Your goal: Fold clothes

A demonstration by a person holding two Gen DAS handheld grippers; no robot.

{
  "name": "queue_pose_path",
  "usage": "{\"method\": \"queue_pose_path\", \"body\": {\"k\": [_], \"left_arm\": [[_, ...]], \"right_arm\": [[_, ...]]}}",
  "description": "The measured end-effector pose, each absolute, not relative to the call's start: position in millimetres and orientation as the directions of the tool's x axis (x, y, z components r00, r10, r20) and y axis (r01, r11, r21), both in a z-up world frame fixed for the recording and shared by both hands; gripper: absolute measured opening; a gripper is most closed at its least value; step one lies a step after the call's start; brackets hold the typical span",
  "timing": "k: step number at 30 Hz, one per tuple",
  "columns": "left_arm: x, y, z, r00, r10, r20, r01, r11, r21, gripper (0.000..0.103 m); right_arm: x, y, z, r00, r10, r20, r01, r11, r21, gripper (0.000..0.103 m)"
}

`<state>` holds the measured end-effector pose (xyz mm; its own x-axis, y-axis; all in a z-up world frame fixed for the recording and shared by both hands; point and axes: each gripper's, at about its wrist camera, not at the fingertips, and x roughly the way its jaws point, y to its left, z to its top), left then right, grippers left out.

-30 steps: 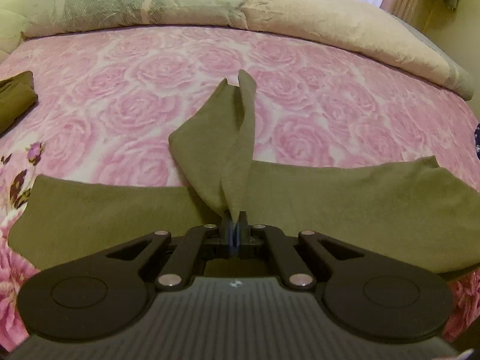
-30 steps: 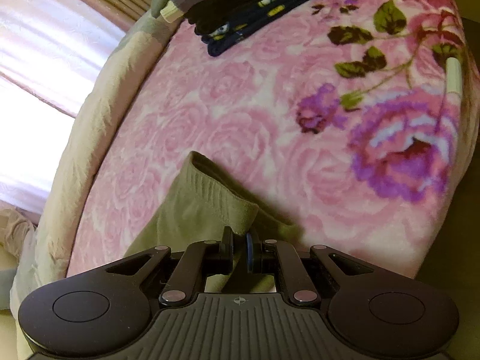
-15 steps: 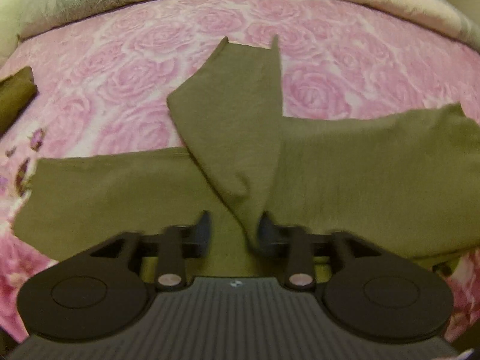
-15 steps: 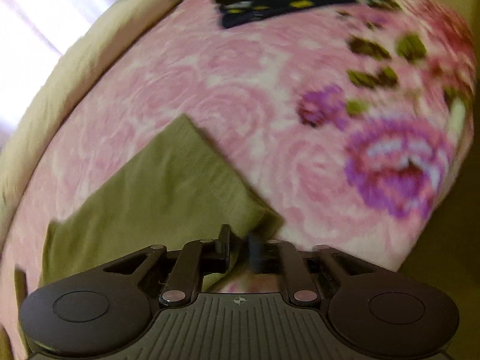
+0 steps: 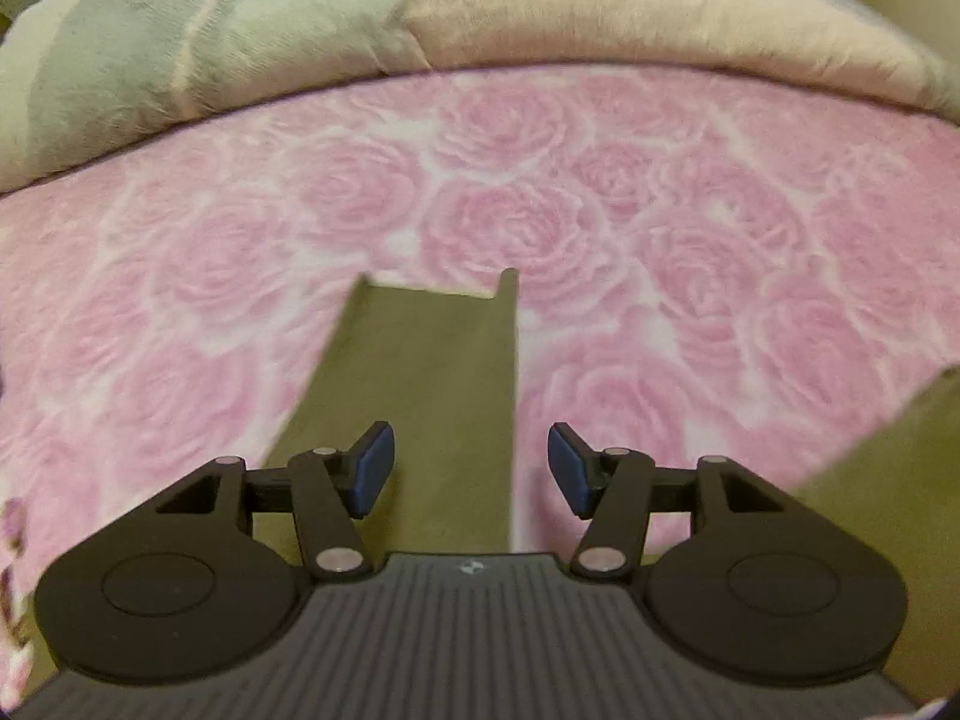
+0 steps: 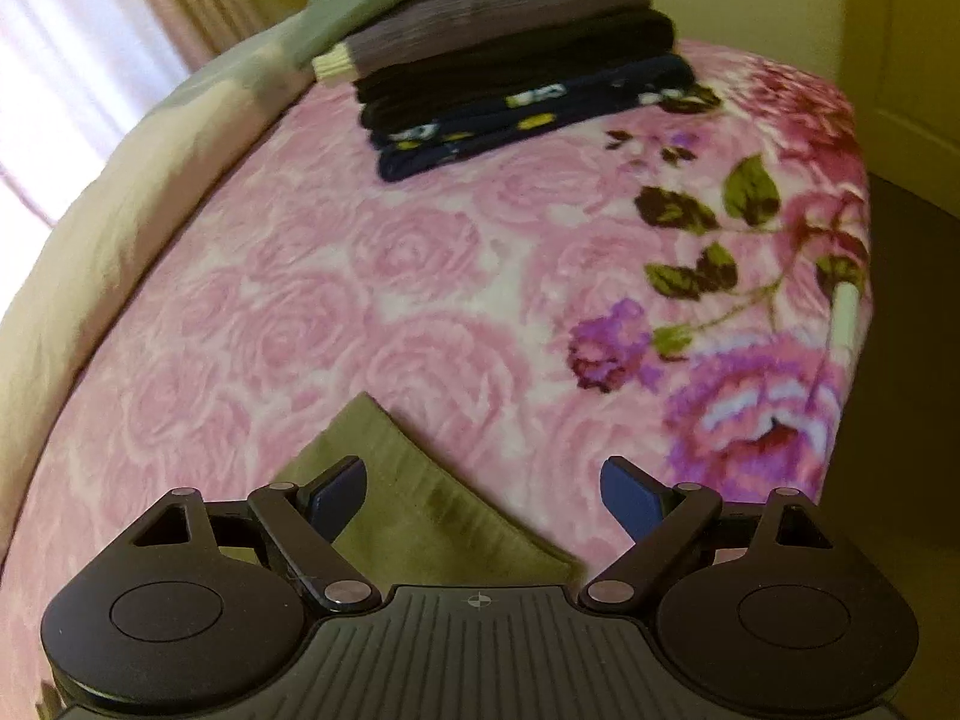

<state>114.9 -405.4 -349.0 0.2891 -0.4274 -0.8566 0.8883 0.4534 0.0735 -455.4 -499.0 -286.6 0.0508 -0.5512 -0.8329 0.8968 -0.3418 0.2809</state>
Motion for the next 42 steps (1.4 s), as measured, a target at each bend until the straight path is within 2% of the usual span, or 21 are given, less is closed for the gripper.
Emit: {"method": "queue_pose_path", "body": {"k": [2, 3, 4, 7, 10, 15, 19, 24, 26, 29, 32, 34, 40, 42], "left_arm": [[115, -418, -363, 0.312, -0.409, -0.857, 0.894, 0.432, 0.12, 0.049], [117, -420, -368, 0.333, -0.401, -0.853, 0.891, 0.43, 0.146, 0.025], [124, -416, -370, 0.328, -0.41, -0.851, 0.885, 0.45, 0.124, 0.003], [157, -379, -356, 0.294, -0.495, -0.817, 0.822, 0.568, -0.048, 0.002], [186, -310, -326, 0.376, -0.531, -0.759, 0.696, 0.703, -0.147, 0.001], [235, -158, -301, 0.498, -0.394, -0.772, 0.346, 0.907, -0.24, 0.001], [248, -72, -317, 0.473, -0.231, -0.85, 0.141, 0.972, -0.186, 0.002], [232, -49, -319, 0.42, -0.295, -0.859, 0.173, 0.955, -0.243, 0.003], [224, -52, -318, 0.381, -0.345, -0.858, 0.189, 0.937, -0.293, 0.003], [215, -56, -322, 0.325, -0.399, -0.857, 0.203, 0.915, -0.349, 0.003], [212, -60, -326, 0.283, -0.445, -0.849, 0.214, 0.893, -0.397, 0.003], [213, -62, -329, 0.263, -0.465, -0.845, 0.217, 0.882, -0.418, 0.003], [222, -56, -340, 0.238, -0.486, -0.841, 0.171, 0.873, -0.457, 0.003], [224, -55, -341, 0.23, -0.497, -0.837, 0.169, 0.867, -0.468, 0.003]], "right_arm": [[-451, -497, -286, 0.056, -0.541, -0.839, 0.897, -0.342, 0.281, 0.088], [-448, -496, -286, 0.057, -0.537, -0.842, 0.9, -0.337, 0.275, 0.088], [-446, -495, -288, 0.051, -0.531, -0.846, 0.903, -0.337, 0.265, 0.088], [-441, -490, -292, 0.044, -0.518, -0.854, 0.908, -0.336, 0.251, 0.088], [-437, -486, -297, 0.052, -0.51, -0.859, 0.909, -0.332, 0.252, 0.088], [-418, -479, -301, 0.106, -0.504, -0.857, 0.919, -0.279, 0.278, 0.088], [-388, -465, -302, 0.243, -0.494, -0.835, 0.904, -0.197, 0.379, 0.088], [-337, -429, -316, 0.502, -0.365, -0.784, 0.8, -0.146, 0.581, 0.087], [-318, -411, -332, 0.611, -0.276, -0.742, 0.713, -0.216, 0.667, 0.061], [-292, -385, -357, 0.719, -0.165, -0.675, 0.594, -0.357, 0.721, 0.059], [-275, -364, -371, 0.751, -0.133, -0.646, 0.546, -0.424, 0.723, 0.058], [-272, -357, -379, 0.758, -0.138, -0.637, 0.52, -0.462, 0.718, 0.051], [-272, -353, -398, 0.74, -0.186, -0.647, 0.475, -0.536, 0.698, 0.049], [-270, -353, -399, 0.745, -0.203, -0.635, 0.456, -0.539, 0.708, 0.042]]}}
